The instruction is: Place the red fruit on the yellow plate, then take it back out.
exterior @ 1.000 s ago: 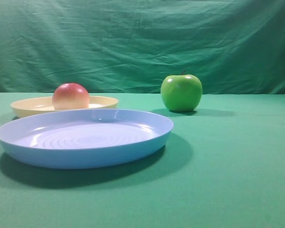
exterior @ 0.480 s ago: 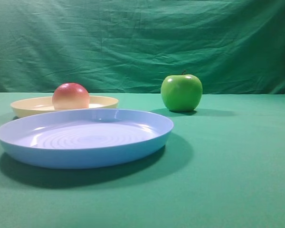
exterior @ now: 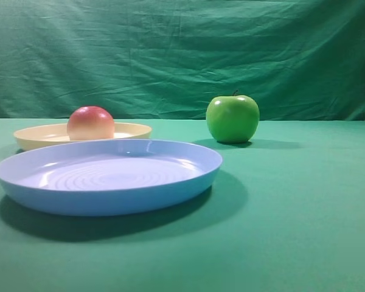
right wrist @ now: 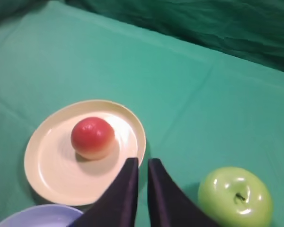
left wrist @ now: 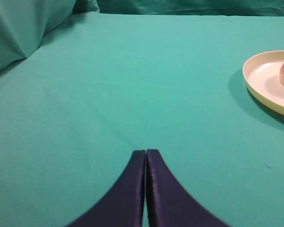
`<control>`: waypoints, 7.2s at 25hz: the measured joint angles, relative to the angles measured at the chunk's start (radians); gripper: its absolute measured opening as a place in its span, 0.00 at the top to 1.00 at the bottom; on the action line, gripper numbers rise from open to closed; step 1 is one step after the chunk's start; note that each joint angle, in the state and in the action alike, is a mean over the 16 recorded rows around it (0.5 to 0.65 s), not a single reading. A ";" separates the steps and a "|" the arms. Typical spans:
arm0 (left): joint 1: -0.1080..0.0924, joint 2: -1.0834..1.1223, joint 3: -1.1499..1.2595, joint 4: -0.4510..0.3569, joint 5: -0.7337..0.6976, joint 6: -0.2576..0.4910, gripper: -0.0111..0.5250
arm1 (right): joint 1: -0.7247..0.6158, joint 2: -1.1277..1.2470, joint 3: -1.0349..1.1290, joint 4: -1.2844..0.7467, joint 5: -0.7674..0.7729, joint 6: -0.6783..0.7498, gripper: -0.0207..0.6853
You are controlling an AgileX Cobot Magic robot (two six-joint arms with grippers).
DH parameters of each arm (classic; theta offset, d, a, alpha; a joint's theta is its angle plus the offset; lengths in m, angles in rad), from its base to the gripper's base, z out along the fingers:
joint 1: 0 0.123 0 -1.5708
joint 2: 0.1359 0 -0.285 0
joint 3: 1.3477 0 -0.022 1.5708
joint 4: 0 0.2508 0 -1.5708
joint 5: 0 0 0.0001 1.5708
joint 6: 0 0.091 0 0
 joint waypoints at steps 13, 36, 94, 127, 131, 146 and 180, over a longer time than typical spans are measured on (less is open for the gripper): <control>0.000 0.000 0.000 0.000 0.000 0.000 0.98 | 0.073 0.331 -0.373 0.000 0.167 -0.118 0.48; 0.000 0.000 0.000 0.000 0.000 0.000 0.98 | 0.143 0.716 -0.522 0.080 -0.176 -0.255 0.02; 0.000 0.000 0.000 0.000 0.000 0.000 0.98 | -0.002 -0.165 -0.187 -0.564 0.778 0.508 0.70; 0.000 0.000 0.000 0.000 0.000 0.000 0.98 | -0.256 -0.147 0.644 -0.640 -0.059 0.585 0.45; 0.000 0.000 0.000 0.000 0.000 0.000 0.98 | -0.256 -0.139 0.611 -0.641 0.003 0.593 0.29; 0.000 0.000 0.000 0.000 0.000 0.000 0.98 | -0.256 -0.355 0.336 -0.634 0.591 0.620 0.54; 0.000 0.000 0.000 0.000 0.000 0.000 0.98 | -0.287 -1.288 0.439 -0.508 0.750 0.647 0.97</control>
